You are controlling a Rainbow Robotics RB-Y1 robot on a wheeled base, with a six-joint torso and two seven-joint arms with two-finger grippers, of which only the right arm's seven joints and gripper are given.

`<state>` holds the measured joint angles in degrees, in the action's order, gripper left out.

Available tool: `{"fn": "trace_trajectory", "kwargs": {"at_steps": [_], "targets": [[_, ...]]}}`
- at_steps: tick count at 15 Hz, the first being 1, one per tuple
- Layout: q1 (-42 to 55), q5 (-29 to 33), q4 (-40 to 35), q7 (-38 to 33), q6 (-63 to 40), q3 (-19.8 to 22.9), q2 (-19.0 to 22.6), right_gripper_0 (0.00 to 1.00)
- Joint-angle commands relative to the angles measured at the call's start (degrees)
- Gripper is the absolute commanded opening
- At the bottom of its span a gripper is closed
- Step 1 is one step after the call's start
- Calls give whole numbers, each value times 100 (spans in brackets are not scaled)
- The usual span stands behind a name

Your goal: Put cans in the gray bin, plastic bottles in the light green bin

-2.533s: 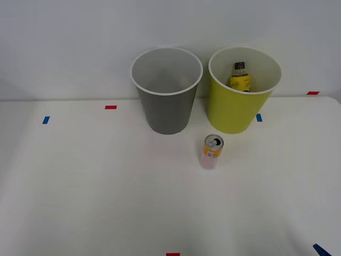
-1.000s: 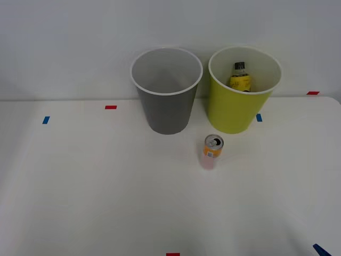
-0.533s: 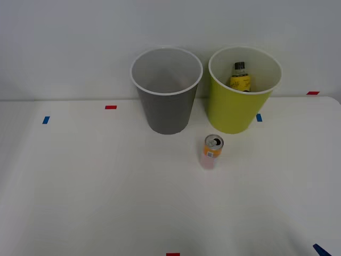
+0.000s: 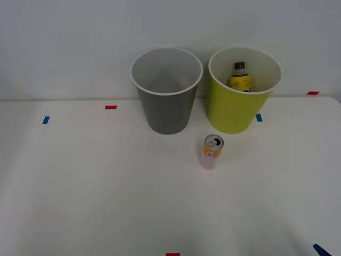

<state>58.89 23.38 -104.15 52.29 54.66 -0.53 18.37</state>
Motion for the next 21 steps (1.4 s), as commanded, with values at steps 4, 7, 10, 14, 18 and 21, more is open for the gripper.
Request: {"fn": "trace_trajectory", "kwargs": {"at_steps": [4, 7, 10, 14, 18, 21], "targets": [[0, 0, 0, 0, 1, 0, 0, 100], [-44, 35, 149, 0, -26, -70, -62, 100], [-62, 26, 237, 62, 370, 0, 18, 100], [-141, 9, 246, 141, 414, -97, 193, 100], [-369, -158, 246, 220, 414, -448, 237, 100], [-642, -229, 246, 343, 264, -545, 237, 100]]}}
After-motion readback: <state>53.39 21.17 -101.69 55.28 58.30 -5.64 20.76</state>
